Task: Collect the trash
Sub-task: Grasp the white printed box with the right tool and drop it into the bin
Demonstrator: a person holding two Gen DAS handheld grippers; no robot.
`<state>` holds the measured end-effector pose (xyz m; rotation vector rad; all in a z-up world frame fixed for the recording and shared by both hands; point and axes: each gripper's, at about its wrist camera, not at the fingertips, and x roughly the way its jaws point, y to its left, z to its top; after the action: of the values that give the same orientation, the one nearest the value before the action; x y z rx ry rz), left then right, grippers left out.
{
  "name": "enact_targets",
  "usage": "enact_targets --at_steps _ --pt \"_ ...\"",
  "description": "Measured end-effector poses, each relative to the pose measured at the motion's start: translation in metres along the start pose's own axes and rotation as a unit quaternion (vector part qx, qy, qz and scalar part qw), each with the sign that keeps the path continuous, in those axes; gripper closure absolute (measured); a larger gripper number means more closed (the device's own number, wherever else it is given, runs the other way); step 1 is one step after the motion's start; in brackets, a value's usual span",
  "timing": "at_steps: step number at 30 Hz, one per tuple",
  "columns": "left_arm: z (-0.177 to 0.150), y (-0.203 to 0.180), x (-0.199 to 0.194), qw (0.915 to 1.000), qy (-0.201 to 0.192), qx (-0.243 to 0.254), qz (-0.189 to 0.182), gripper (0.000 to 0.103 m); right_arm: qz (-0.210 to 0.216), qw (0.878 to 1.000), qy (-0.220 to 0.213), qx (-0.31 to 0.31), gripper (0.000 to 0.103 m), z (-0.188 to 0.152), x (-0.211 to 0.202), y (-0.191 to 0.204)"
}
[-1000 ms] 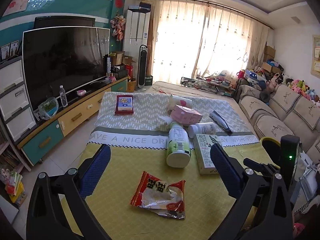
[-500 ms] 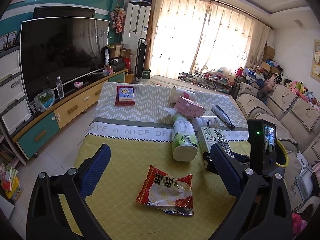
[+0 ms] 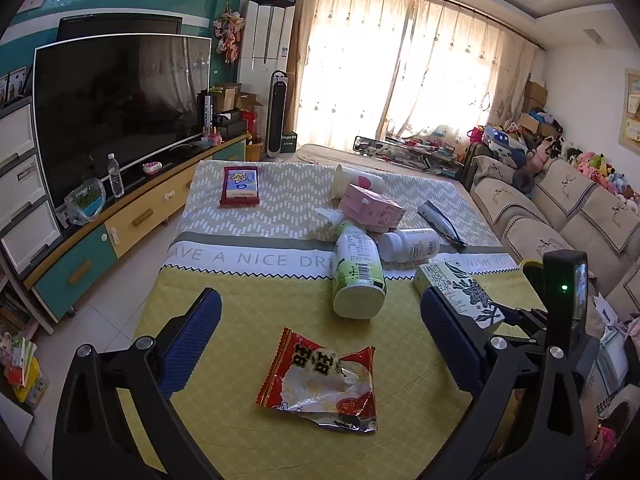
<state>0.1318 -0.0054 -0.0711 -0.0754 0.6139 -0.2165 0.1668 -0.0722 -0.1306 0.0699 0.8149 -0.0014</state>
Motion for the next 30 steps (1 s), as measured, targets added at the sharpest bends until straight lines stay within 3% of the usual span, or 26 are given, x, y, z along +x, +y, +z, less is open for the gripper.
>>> enact_targets --at_steps 16,22,30 --pt "0.0 -0.029 0.003 0.9997 0.0 0.025 -0.009 0.005 0.057 0.997 -0.049 0.03 0.034 -0.006 -0.06 -0.049" --pt "0.001 -0.037 0.004 0.9995 -0.005 0.028 -0.015 0.005 0.021 0.995 -0.079 0.054 0.034 0.002 -0.08 -0.086" --pt "0.0 -0.054 0.017 0.9989 0.009 0.042 -0.021 0.005 -0.069 0.984 -0.099 0.132 0.033 -0.001 -0.093 -0.179"
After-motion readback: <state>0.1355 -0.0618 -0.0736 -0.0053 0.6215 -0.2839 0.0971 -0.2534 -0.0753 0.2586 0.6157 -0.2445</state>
